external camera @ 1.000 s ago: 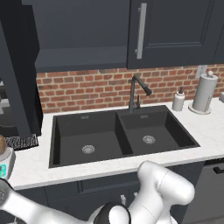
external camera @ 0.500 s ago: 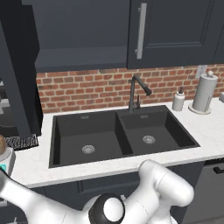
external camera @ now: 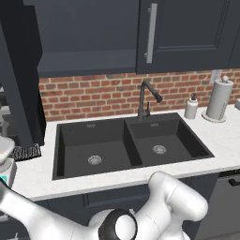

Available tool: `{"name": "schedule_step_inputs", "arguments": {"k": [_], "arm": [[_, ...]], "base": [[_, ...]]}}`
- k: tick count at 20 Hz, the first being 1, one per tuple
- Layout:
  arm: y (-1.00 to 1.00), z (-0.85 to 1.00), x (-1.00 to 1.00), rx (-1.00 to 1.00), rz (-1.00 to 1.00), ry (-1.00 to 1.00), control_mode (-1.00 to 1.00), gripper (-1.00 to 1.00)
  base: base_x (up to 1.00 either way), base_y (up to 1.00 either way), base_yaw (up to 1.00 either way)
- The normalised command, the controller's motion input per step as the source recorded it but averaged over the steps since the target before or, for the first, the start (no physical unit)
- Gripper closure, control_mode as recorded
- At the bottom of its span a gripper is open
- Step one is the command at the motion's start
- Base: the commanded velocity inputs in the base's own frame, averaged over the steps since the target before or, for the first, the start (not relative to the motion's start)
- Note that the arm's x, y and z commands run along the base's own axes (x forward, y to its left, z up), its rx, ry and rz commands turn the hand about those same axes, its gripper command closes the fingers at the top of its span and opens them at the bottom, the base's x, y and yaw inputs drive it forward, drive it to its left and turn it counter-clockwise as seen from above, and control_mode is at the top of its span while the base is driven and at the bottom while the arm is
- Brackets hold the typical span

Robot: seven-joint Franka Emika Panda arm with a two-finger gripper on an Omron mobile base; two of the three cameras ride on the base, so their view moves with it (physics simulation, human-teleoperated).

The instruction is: Pick the honey bottle and place it on the digital scale for weighing, and close the cabinet.

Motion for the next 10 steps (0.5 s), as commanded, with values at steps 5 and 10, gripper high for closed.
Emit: {"name": "schedule_step_inputs", "arguments": {"k": [5,10], "arm": [[-1.00,0.43,-0.19,0.22,-0.09,-0.08,-1.00,-1.00],[-0.94,0.31,-0.27,0.23,-0.08,-0.03,-1.00,-1.00]], "base": [[0.00,0.00,0.00],[0.00,0.00,0.00]]}}
